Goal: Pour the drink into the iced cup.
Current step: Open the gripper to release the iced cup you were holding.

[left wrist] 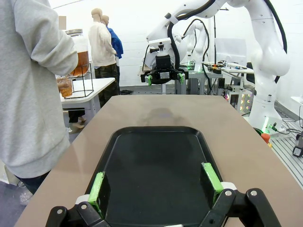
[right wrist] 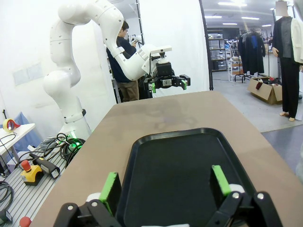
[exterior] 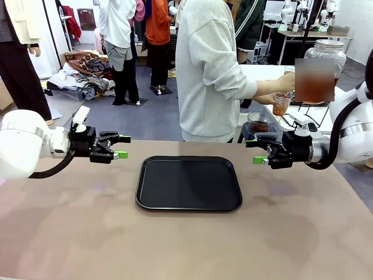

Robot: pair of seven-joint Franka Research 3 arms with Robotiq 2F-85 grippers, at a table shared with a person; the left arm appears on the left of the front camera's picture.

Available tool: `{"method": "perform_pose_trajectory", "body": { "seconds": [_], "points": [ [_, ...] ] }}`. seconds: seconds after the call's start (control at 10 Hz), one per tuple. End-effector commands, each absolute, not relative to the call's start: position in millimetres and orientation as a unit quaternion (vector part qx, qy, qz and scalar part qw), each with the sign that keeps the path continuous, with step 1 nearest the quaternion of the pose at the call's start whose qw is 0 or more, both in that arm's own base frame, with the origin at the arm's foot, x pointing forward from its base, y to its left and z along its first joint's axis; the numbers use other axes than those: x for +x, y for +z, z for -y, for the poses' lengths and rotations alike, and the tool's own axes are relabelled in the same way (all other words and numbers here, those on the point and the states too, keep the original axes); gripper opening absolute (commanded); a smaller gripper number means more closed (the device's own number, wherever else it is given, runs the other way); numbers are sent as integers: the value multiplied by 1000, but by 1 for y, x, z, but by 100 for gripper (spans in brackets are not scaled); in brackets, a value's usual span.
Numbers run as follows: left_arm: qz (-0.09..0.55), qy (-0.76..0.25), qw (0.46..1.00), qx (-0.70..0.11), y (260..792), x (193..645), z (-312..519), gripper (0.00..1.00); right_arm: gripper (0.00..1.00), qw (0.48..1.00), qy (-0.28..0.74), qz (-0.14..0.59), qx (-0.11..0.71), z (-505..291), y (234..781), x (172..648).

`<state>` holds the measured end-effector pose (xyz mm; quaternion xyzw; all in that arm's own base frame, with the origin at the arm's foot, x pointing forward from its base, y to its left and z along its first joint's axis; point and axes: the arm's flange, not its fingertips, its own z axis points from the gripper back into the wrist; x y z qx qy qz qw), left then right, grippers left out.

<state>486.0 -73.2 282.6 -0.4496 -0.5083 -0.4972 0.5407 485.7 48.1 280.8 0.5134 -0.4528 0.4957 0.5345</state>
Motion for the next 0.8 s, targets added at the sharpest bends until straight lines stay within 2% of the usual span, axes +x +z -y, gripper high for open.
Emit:
{"method": "perform_pose_trajectory", "body": {
  "seconds": [0.0, 0.7],
  "points": [
    [508, -495, 544, -448, 285, 487, 74, 100, 100, 536, 495, 453, 512, -50, 284, 489],
    [508, -495, 544, -448, 285, 487, 74, 100, 100, 536, 495, 453, 512, -50, 284, 489]
  ]
}}
